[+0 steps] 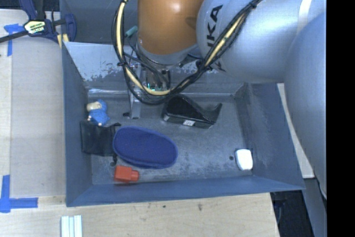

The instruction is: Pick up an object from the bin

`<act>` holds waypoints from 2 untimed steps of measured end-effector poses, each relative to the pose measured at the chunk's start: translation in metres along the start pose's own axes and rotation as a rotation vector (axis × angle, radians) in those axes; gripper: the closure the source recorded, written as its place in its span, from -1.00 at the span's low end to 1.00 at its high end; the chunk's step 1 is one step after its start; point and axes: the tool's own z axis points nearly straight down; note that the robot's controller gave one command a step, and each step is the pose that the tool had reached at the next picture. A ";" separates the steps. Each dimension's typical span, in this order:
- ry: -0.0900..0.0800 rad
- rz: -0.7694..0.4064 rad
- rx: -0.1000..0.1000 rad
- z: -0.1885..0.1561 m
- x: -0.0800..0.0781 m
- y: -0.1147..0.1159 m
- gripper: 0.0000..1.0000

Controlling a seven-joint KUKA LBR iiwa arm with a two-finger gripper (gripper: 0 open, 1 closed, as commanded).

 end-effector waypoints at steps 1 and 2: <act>-0.005 -0.178 -0.003 0.154 0.059 -0.034 -1.00; -0.011 0.051 -0.004 0.121 0.059 -0.009 -1.00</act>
Offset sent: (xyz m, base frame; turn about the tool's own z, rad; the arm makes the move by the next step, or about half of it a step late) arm -0.0595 -0.0345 -0.1523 -0.1790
